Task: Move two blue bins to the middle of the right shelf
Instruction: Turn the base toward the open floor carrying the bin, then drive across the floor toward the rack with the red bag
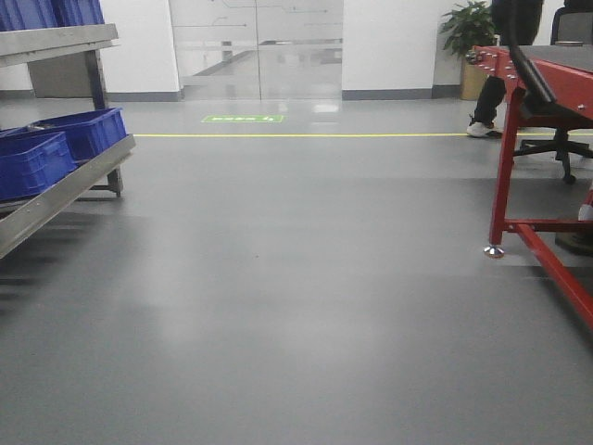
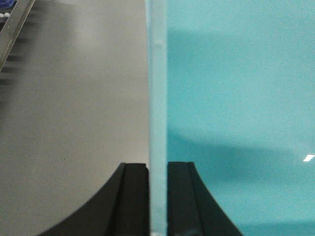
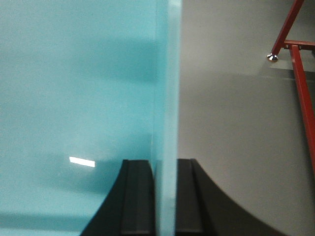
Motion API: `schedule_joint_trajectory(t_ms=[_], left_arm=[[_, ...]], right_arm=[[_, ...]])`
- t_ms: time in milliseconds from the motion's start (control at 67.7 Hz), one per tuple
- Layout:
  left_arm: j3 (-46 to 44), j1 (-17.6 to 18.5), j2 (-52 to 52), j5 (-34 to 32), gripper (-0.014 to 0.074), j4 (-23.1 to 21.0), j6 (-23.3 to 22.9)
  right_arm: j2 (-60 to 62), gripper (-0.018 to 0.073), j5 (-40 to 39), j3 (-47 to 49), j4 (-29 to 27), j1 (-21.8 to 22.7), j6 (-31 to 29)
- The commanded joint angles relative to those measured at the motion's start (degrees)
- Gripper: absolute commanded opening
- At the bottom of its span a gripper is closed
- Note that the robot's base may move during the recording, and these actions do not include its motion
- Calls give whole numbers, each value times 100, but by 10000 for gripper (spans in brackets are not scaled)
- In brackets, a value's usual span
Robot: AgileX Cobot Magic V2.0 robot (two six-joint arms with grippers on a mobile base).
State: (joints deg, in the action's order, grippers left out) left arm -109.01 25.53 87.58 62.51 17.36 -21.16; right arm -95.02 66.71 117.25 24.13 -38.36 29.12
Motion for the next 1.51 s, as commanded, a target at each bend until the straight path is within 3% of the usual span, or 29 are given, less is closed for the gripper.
schedule_joint_trajectory(t_ms=[0, 1492], left_arm=[[-95, 18, -102, -666, -111, -4, -29], [-95, 18, -102, -666, -111, -4, -29]], right_arm=[[139, -166, -421, 85, -8, -9, -8], [139, -166, -421, 85, -8, -9, -8]])
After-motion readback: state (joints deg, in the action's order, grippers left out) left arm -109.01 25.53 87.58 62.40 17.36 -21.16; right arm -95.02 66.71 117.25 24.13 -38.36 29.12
